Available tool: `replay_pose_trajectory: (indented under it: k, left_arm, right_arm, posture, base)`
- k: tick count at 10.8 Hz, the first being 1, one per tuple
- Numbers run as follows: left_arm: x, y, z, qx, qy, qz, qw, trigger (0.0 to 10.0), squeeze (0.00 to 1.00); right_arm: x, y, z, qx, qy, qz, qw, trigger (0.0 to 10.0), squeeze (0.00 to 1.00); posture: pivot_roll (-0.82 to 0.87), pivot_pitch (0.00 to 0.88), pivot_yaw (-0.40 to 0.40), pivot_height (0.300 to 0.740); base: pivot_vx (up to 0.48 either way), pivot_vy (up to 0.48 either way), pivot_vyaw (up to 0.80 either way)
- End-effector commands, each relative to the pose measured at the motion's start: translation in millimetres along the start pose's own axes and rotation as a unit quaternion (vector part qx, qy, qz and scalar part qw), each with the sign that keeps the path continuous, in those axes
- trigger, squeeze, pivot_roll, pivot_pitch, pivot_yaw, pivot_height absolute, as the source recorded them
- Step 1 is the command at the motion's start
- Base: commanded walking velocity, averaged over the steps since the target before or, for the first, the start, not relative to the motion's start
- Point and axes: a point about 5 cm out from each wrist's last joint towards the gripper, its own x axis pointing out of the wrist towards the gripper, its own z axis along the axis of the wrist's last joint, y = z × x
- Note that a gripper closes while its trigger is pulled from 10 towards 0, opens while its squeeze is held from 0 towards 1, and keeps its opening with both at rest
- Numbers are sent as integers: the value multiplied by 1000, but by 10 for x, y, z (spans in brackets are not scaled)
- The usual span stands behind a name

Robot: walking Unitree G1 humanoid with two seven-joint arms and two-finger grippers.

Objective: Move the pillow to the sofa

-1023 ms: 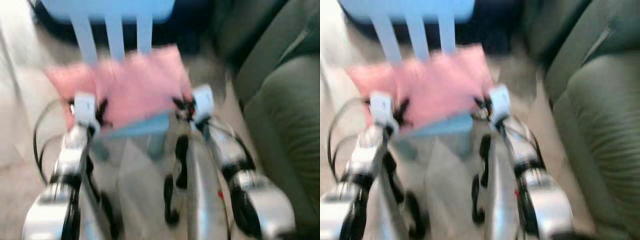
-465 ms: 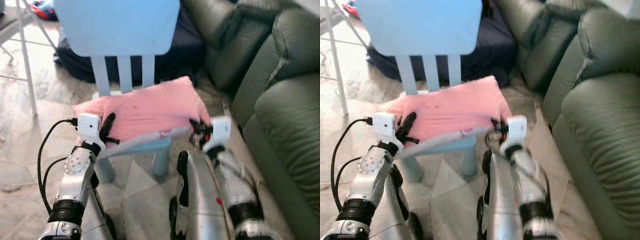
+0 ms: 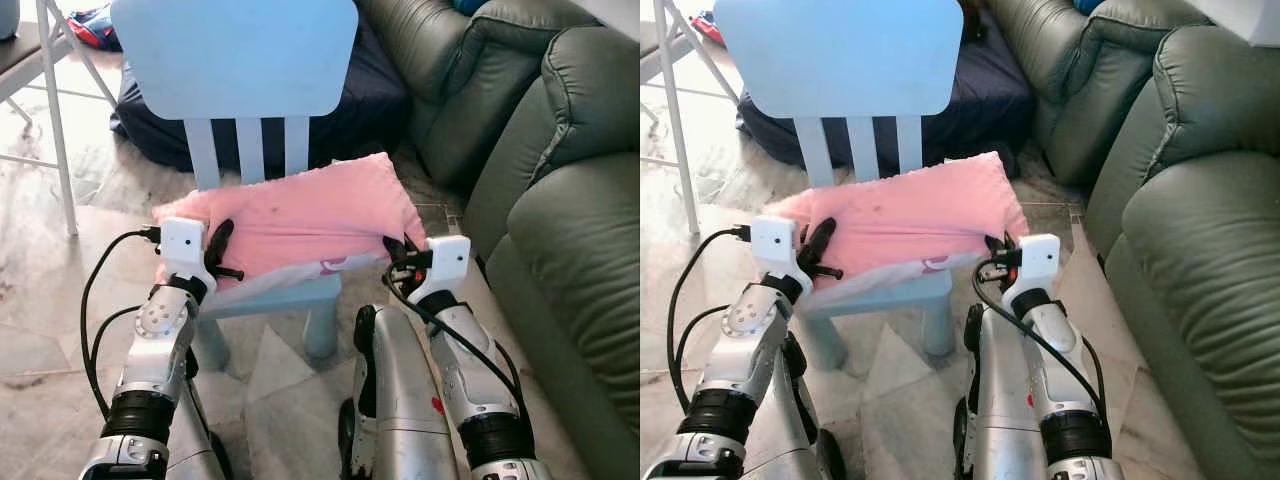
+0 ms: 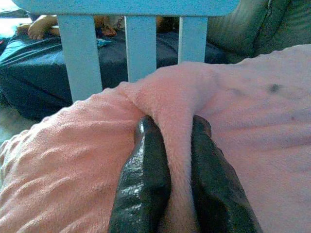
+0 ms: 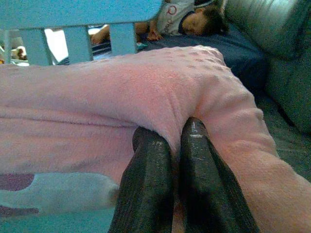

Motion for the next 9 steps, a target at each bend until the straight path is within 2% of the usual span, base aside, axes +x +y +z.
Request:
replay_pose_trajectory:
  k: [1, 4, 6, 9]
  left_arm:
    - [-28, 120, 48, 6, -6, 32, 999, 10000, 0]
    - [-18, 104, 44, 5, -1, 33, 999, 10000, 0]
    - [-10, 87, 40, 4, 0, 33, 999, 10000, 0]
    - [-18, 84, 6, 6, 7, 41, 999, 10000, 0]
  right_arm:
    - [-54, -209, 101, 2, -17, -52, 998, 10000, 0]
    - [-28, -139, 102, 12, -11, -45, 999, 10000, 0]
    - [-21, -154, 108, 16, -10, -49, 999, 10000, 0]
    - [-31, -193, 89, 13, 8, -69, 997, 10000, 0]
  posture:
    - [-31, 0, -44, 477]
    - [-32, 0, -47, 537]
    - [-34, 0, -48, 577]
    - [-41, 0, -49, 602]
  base:
    - [0, 0, 0]
    - [0, 0, 0]
    - [0, 0, 0]
    - [0, 0, 0]
